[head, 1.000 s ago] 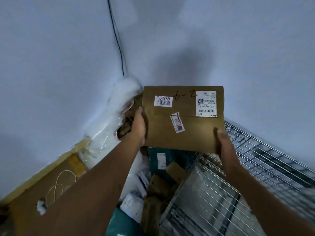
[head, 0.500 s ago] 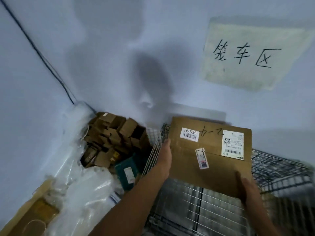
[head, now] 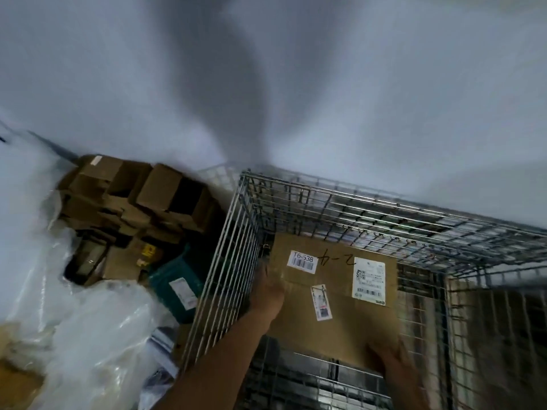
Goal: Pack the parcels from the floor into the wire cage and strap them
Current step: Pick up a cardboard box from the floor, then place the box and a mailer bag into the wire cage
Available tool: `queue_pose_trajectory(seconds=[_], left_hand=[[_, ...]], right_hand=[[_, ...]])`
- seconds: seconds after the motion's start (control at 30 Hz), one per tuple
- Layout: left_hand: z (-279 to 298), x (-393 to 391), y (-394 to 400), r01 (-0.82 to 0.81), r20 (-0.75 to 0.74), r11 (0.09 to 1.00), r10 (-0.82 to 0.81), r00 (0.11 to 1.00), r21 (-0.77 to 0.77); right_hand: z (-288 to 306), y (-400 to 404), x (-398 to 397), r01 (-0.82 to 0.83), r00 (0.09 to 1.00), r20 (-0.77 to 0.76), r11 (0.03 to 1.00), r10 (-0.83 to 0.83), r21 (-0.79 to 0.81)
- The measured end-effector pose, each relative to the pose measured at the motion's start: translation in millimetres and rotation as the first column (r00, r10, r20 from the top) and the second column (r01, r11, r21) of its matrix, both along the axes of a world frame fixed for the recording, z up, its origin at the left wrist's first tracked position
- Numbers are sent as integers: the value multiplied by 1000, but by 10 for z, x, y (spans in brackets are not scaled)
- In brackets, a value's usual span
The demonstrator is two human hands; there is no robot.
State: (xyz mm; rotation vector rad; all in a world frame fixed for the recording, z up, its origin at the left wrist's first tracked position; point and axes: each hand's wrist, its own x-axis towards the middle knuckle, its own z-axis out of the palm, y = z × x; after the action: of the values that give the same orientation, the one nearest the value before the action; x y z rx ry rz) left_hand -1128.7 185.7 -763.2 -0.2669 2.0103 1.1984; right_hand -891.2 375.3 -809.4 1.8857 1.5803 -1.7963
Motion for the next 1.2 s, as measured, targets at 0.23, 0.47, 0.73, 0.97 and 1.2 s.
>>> queue_pose_trajectory(seconds=[0.23,0.47,0.73,0.97,1.2], left_hand=[[-1509,-594,104,68,-37,982,-75,996,-179],[-2214,-883,116,76,-211,943,-151,966,-325],[-2261,-385,174,187,-384,800,-460,800,-570],[-2242,-403,161,390,-150,723,-559,816,-571],[-1563,-622,501,423,-72,792,-500,863,-439]], right_hand=[[-1311,82,-632,-65,979,-196,998,61,-16],[-1927,45,-1007,-59,972,-228,998,53,-22],[-2169,-149,-1122,54,975,-211,995,-71,-87],[-2161,-85,-1257,-83,995,-46,996,85,41],[-1401,95,-1988,-245,968,120,933,221,263]])
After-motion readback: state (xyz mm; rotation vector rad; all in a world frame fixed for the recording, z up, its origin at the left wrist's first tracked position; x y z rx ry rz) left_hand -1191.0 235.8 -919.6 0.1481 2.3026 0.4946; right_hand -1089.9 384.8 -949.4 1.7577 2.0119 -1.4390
